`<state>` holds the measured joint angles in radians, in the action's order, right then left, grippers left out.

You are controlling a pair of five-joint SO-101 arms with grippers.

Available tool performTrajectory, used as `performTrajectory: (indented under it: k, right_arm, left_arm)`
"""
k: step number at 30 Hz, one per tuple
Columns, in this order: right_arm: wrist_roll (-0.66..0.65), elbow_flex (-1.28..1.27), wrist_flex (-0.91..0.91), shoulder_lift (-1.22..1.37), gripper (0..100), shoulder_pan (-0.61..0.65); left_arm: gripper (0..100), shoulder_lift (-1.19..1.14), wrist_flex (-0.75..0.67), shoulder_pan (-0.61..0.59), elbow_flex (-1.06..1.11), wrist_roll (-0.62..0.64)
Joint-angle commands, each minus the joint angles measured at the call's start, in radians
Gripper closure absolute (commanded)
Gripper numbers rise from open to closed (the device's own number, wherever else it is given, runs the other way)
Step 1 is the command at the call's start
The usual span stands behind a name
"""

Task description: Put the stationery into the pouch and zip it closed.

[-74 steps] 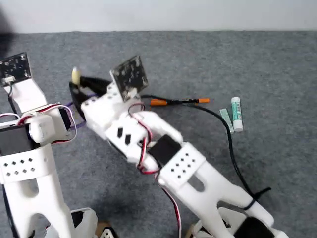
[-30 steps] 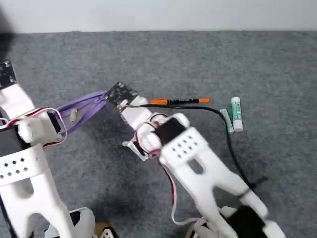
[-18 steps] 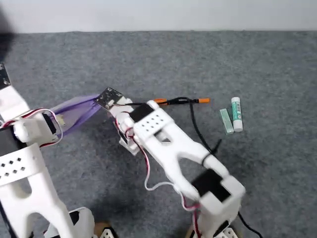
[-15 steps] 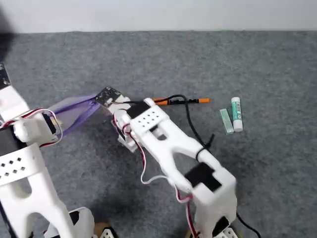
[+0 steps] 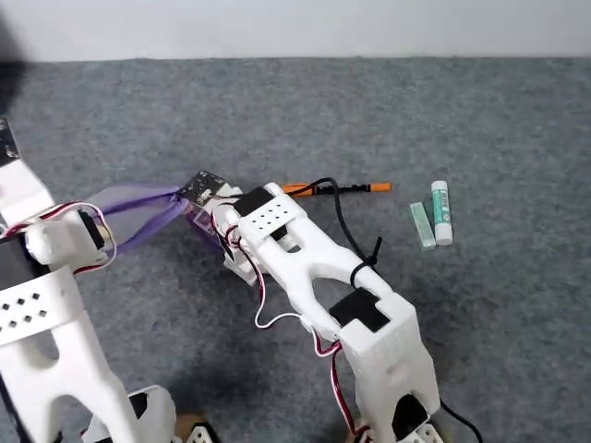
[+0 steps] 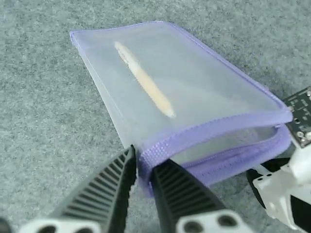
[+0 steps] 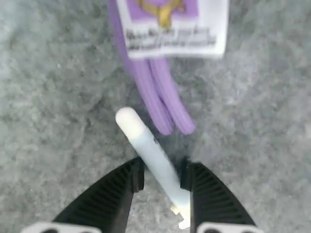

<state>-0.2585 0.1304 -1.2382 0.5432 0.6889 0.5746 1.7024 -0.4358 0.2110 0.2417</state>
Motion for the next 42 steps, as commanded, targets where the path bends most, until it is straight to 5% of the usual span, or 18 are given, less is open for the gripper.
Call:
performTrajectory:
  k: [1, 3, 10, 30, 42]
  right_arm:
    - [-0.009, 0.026, 0.001, 0.001, 93.5, -0.01]
    - [-0.009, 0.026, 0.001, -0.004, 99.8, -0.01]
    - [-0.003, 0.026, -0.087, -0.099, 99.0, -0.067]
    - [0.003, 0.026, -0.452, -0.743, 99.1, -0.219]
    - [0.287, 0.026, -0.375, -1.073, 99.1, -0.179]
  left_arm:
    - [98, 0.003, 0.0, 0.005, -0.053, -0.011]
    - [98, 0.003, 0.0, 0.005, -0.053, -0.011]
    - [98, 0.002, 0.0, 0.008, -0.053, -0.009]
    - [98, -0.002, -0.103, 0.334, -0.053, 0.028]
    - [98, -0.002, -0.18, 0.414, -0.048, 0.083]
